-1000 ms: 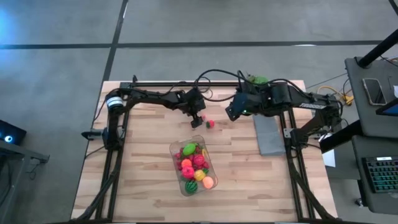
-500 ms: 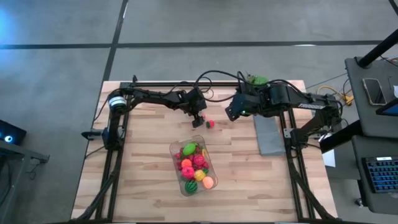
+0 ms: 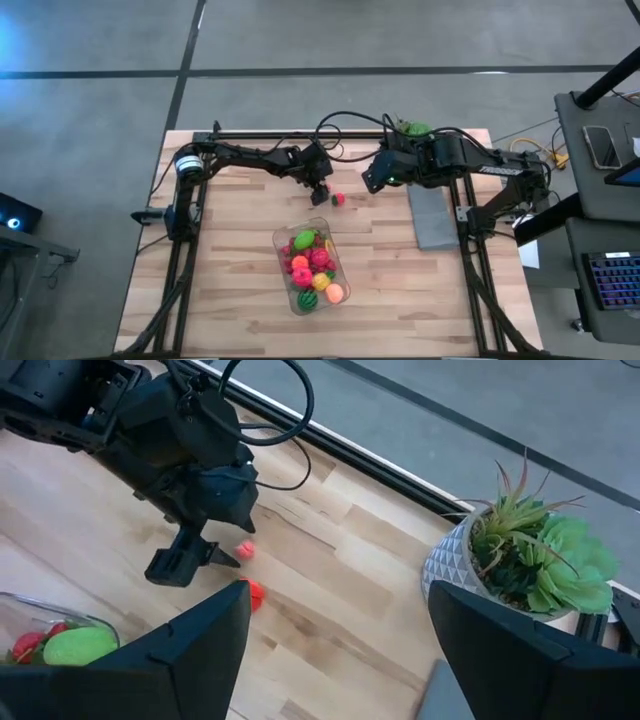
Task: Pick and placing Produce into tupperware
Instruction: Put the pink peach into the transparent bin
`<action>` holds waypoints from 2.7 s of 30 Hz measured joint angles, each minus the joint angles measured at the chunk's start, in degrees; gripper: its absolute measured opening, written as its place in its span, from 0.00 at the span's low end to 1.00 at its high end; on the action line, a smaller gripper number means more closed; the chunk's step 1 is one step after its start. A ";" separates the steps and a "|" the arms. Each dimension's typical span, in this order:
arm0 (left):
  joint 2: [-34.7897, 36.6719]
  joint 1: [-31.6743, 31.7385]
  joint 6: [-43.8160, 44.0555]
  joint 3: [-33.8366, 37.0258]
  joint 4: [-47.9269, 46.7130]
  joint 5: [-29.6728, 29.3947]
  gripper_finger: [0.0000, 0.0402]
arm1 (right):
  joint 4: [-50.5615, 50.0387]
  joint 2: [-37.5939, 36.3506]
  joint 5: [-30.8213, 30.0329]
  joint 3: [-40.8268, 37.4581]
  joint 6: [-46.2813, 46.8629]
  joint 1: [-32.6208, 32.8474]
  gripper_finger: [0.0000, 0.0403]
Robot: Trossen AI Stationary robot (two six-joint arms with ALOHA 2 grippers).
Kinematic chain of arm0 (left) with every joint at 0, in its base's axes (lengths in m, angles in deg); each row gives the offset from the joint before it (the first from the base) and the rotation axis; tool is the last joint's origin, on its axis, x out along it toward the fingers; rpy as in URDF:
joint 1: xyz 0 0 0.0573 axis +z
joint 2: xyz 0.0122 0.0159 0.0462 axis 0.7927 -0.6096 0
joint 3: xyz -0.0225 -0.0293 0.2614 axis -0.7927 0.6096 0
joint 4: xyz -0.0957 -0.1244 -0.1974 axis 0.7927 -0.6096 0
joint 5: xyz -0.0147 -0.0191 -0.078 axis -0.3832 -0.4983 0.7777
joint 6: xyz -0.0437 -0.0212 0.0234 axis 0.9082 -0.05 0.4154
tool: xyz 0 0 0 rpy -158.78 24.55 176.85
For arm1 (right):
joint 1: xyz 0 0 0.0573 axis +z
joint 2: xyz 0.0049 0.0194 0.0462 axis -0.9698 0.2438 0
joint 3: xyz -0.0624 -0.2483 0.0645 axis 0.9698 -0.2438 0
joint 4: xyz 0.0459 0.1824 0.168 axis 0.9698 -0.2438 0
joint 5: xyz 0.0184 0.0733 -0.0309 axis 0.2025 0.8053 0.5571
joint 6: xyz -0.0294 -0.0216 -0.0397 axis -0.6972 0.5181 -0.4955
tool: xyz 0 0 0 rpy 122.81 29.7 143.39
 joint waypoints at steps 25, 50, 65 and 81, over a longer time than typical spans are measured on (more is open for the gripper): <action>-1.49 -2.89 3.19 -0.17 0.97 -7.98 0.36 | 0.20 -0.04 0.00 0.00 1.51 0.02 0.73; 6.17 -4.43 3.18 -0.66 -5.16 -6.98 0.13 | -1.57 -0.04 0.17 -0.04 0.99 0.29 0.71; 32.60 -19.74 21.31 2.67 -8.39 -3.82 0.16 | -2.05 -0.07 0.63 -0.33 -0.69 7.57 0.70; 25.55 -36.37 46.93 7.12 -6.78 -3.55 0.20 | -2.00 0.04 1.22 -1.16 1.96 13.05 0.69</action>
